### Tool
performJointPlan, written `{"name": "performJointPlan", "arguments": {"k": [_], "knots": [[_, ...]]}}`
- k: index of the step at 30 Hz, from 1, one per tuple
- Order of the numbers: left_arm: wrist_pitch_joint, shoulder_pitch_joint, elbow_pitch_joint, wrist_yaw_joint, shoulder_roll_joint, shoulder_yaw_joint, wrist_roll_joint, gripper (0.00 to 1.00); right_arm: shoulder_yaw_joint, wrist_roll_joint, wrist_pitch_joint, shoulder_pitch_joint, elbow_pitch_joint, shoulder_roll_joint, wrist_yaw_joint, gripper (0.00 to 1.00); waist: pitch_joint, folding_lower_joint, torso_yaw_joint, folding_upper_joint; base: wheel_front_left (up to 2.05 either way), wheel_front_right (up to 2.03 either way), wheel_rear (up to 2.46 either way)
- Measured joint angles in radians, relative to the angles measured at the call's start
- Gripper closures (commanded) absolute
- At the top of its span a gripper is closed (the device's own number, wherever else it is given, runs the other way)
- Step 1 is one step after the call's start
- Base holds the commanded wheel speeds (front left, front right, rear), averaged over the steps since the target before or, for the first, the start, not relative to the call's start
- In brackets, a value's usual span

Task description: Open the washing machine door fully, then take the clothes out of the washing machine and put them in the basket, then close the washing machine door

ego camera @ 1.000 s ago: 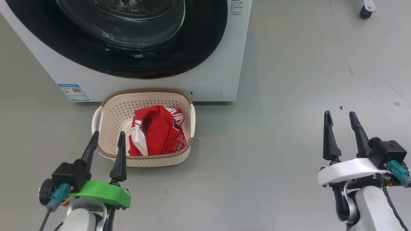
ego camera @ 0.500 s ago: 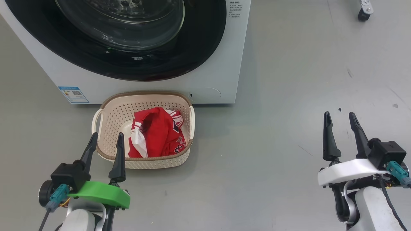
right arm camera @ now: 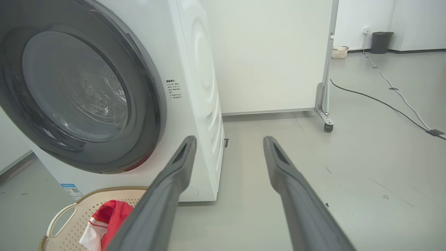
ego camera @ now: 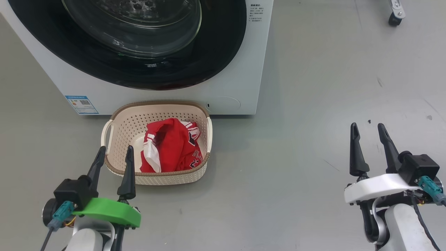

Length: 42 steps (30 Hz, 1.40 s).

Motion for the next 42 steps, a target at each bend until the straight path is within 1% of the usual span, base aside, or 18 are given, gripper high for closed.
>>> {"name": "performJointPlan", "arguments": {"k": [1, 2, 7, 13, 19, 21, 23, 42], "knots": [[0.000, 0.000, 0.002, 0.000, 0.000, 0.000, -0.005, 0.00, 0.000, 0.000, 0.000, 0.000, 0.001, 0.000, 0.000, 0.00, -0.001, 0.0000, 0.000, 0.0000, 0.00, 0.00, 0.00], [0.001, 0.001, 0.009, 0.000, -0.001, -0.002, -0.008, 1.00, 0.001, -0.001, 0.000, 0.001, 0.007, 0.001, 0.000, 1.00, -0.001, 0.0000, 0.001, 0.0000, 0.00, 0.00, 0.00], [0.005, 0.028, 0.056, 0.000, -0.012, -0.007, -0.008, 1.00, 0.007, 0.002, 0.002, 0.038, 0.054, 0.019, 0.000, 1.00, -0.001, 0.0000, 0.001, 0.0000, 0.00, 0.00, 0.00], [0.005, 0.036, 0.047, 0.000, -0.013, -0.010, -0.053, 1.00, 0.001, 0.045, 0.011, 0.042, 0.056, 0.021, 0.000, 1.00, -0.006, 0.0000, 0.000, 0.0000, 0.00, 0.00, 0.00], [0.015, 0.042, 0.035, 0.000, -0.013, -0.009, -0.123, 1.00, -0.012, 0.115, 0.029, 0.042, 0.056, 0.022, 0.000, 1.00, -0.015, 0.0000, 0.001, 0.0000, 0.00, 0.00, 0.00], [0.024, 0.046, 0.032, 0.000, -0.013, -0.005, -0.177, 1.00, -0.017, 0.169, 0.038, 0.042, 0.057, 0.022, 0.002, 1.00, -0.020, 0.0000, 0.001, 0.0000, 0.00, 0.00, 0.00], [0.033, 0.046, 0.030, 0.000, -0.013, -0.002, -0.207, 1.00, -0.020, 0.200, 0.048, 0.042, 0.057, 0.023, 0.002, 1.00, -0.023, 0.0000, 0.001, 0.0000, 0.00, 0.00, 0.00], [0.094, 0.052, 0.016, 0.000, -0.006, 0.030, -0.438, 1.00, -0.065, 0.423, 0.118, 0.042, 0.057, 0.029, 0.009, 1.00, -0.047, 0.0000, 0.001, 0.0000, 0.00, 0.00, 0.00]]}}
